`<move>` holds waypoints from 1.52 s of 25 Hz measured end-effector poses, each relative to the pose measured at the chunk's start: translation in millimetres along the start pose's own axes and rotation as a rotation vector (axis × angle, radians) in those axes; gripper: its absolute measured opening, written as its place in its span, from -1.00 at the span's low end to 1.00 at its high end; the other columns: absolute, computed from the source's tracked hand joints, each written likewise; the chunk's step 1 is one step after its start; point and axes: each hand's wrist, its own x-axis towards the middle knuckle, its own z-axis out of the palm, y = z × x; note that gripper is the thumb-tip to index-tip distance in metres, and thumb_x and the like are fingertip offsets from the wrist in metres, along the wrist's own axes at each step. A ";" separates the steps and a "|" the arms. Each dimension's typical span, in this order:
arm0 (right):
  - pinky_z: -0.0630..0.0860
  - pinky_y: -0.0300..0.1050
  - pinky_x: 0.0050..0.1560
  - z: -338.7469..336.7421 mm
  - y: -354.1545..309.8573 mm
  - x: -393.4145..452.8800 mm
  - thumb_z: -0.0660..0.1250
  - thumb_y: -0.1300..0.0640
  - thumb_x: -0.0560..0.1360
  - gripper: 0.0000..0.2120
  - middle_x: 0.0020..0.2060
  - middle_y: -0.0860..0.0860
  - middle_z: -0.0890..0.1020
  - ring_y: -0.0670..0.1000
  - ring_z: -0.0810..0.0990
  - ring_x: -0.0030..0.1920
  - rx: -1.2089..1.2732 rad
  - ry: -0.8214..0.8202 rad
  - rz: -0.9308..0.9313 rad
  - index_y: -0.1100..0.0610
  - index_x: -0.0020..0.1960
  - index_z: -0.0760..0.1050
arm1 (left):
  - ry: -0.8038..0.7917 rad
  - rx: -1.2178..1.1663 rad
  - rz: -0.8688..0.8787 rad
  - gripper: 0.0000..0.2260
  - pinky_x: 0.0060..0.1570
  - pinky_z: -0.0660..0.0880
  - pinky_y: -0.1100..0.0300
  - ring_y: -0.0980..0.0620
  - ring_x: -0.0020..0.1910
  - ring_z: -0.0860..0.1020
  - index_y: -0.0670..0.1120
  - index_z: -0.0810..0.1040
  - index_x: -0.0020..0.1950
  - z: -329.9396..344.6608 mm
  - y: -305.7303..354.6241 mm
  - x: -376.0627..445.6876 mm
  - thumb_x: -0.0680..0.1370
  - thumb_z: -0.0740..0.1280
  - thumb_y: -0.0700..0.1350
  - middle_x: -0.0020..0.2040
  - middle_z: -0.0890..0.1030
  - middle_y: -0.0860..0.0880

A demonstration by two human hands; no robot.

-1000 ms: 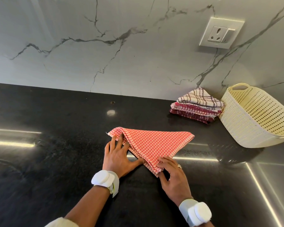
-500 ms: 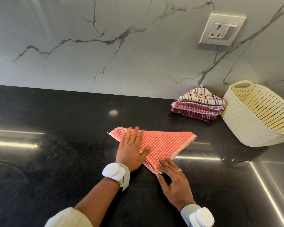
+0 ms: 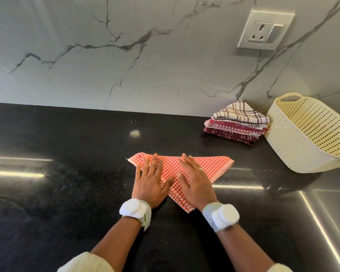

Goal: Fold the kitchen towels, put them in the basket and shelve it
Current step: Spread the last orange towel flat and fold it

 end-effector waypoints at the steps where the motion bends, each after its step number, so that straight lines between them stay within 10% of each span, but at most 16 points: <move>1: -0.04 -0.03 0.53 5.3 6.4 6.8 0.04 -0.14 0.63 -0.49 0.55 -0.03 0.09 -0.01 -0.01 0.55 -0.089 -0.102 -0.011 0.00 0.54 0.14 | 0.014 -0.006 0.003 -0.28 0.44 -0.34 -0.07 -0.04 0.54 -0.26 0.04 -0.20 0.58 -0.7 0.2 -0.2 0.52 -0.25 0.39 0.56 -0.25 0.03; 5: -0.26 0.07 0.52 -7.3 71.1 18.4 -0.17 -0.39 0.52 -0.29 0.55 -0.04 -0.19 0.06 -0.26 0.54 -0.319 -0.178 0.203 -0.10 0.57 -0.16 | 0.059 -0.026 -0.004 -0.28 0.45 -0.31 -0.05 -0.03 0.55 -0.23 0.05 -0.18 0.57 2.7 -1.8 0.4 0.49 -0.31 0.36 0.58 -0.20 0.04; 10: -0.09 0.11 0.50 -53.3 119.6 28.3 0.11 -0.41 0.47 -0.20 0.57 0.01 0.00 0.13 -0.07 0.56 -0.271 -0.184 0.440 -0.02 0.56 0.04 | 0.066 -0.063 -0.008 -0.33 0.48 -0.29 -0.06 -0.01 0.54 -0.24 0.07 -0.17 0.58 3.0 -2.4 1.8 0.53 -0.23 0.33 0.57 -0.20 0.06; 13: 0.31 0.00 0.26 -64.2 116.4 35.6 0.49 -0.24 0.31 -0.46 0.24 0.03 0.46 0.06 0.38 0.32 -0.073 -0.045 0.447 0.06 0.14 0.49 | 0.094 -0.093 0.016 -0.28 0.47 -0.28 -0.04 0.01 0.54 -0.22 0.08 -0.11 0.58 3.9 -2.9 1.7 0.47 -0.31 0.37 0.58 -0.13 0.05; 17: 0.44 -0.07 -0.20 -85.1 110.5 48.3 0.61 0.22 0.14 -0.59 -0.31 0.02 0.55 0.08 0.54 -0.19 0.115 -0.037 0.446 0.07 -0.41 0.33 | 0.142 -0.141 0.019 -0.25 0.51 -0.10 -0.04 0.00 0.56 0.00 0.09 0.14 0.54 1.7 -3.2 -3.1 0.47 -0.31 0.39 0.57 0.11 0.04; 21: 0.46 -0.07 -0.21 -114.0 103.1 77.9 0.41 0.34 0.24 -0.77 -0.30 0.00 0.55 0.13 0.53 -0.20 0.047 0.186 0.444 0.09 -0.30 0.42 | 0.277 -0.064 0.109 -0.45 0.38 0.16 -0.09 -0.05 0.42 0.33 0.04 0.49 0.31 1.2 1.0 -11.9 0.57 -0.02 0.33 0.37 0.47 0.01; 26: 0.40 0.00 -0.12 -129.6 59.9 99.7 0.43 0.29 0.29 -0.79 -0.21 0.08 0.60 0.20 0.53 -0.14 -0.209 0.552 0.170 0.09 -0.15 0.49 | 0.238 -0.055 0.276 -0.38 0.38 0.23 -0.07 -0.01 0.47 0.25 0.07 0.44 0.39 2.5 -0.3 -10.1 0.52 0.03 0.42 0.43 0.40 0.08; 38: 0.53 -0.09 -0.09 5.2 -18.0 40.2 0.39 0.24 0.37 -0.80 -0.22 -0.13 0.59 -0.06 0.56 -0.16 0.190 0.197 0.003 -0.02 -0.10 0.50 | 0.303 -0.542 0.297 -0.34 0.26 0.43 0.02 0.12 0.36 0.40 0.09 0.23 0.45 4.9 -6.9 -9.0 0.43 0.42 0.10 0.42 0.34 0.13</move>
